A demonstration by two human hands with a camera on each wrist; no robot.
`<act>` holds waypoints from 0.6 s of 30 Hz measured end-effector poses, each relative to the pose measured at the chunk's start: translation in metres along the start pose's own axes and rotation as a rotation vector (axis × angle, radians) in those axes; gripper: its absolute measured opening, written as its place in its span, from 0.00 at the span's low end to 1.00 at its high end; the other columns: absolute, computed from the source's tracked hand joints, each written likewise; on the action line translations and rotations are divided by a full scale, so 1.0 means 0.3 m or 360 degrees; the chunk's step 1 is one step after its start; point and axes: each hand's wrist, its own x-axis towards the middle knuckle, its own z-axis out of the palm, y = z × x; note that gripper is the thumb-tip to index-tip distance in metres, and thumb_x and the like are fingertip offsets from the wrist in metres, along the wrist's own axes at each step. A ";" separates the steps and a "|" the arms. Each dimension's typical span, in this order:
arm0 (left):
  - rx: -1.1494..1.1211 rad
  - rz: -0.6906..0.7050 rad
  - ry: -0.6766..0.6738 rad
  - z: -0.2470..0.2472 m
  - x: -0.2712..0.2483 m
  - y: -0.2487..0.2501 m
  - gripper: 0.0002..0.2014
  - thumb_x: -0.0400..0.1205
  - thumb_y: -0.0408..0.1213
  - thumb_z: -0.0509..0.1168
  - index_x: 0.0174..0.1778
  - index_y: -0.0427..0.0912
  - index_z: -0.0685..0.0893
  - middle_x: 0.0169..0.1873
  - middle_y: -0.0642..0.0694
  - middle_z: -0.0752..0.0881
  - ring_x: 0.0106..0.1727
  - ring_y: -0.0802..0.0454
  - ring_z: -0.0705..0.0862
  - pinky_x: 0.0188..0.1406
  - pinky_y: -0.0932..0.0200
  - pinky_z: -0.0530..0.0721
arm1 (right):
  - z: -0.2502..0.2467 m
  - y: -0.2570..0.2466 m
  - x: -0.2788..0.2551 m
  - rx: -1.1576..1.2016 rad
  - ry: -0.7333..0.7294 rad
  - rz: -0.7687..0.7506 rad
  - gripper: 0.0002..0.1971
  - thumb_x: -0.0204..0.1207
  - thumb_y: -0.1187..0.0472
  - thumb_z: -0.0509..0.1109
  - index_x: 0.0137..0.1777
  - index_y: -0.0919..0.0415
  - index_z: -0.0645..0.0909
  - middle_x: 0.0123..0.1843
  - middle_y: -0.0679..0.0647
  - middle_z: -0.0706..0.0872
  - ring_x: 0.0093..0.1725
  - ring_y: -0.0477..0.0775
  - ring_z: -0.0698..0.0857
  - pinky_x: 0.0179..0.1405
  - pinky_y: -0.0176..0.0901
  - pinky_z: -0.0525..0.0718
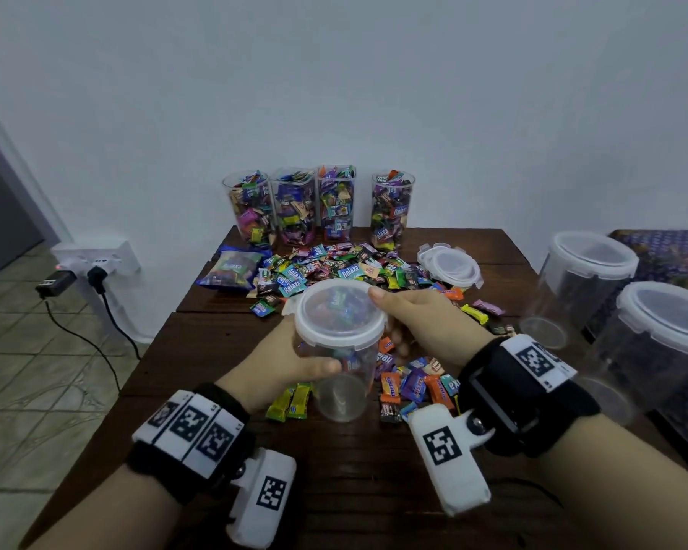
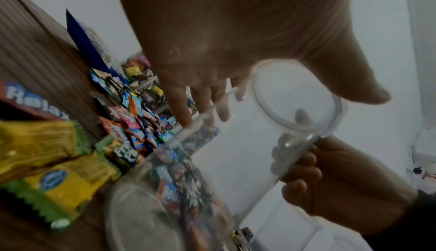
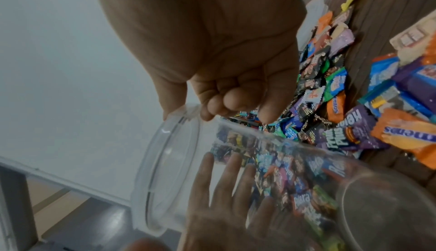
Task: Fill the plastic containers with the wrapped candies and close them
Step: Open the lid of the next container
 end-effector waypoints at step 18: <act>0.0191 -0.0019 0.0227 0.019 0.006 -0.014 0.34 0.60 0.40 0.80 0.62 0.55 0.79 0.59 0.63 0.86 0.63 0.63 0.82 0.56 0.73 0.78 | 0.003 -0.006 0.013 -0.0466 0.0381 -0.0423 0.18 0.74 0.46 0.71 0.39 0.61 0.74 0.33 0.48 0.74 0.34 0.51 0.77 0.40 0.58 0.83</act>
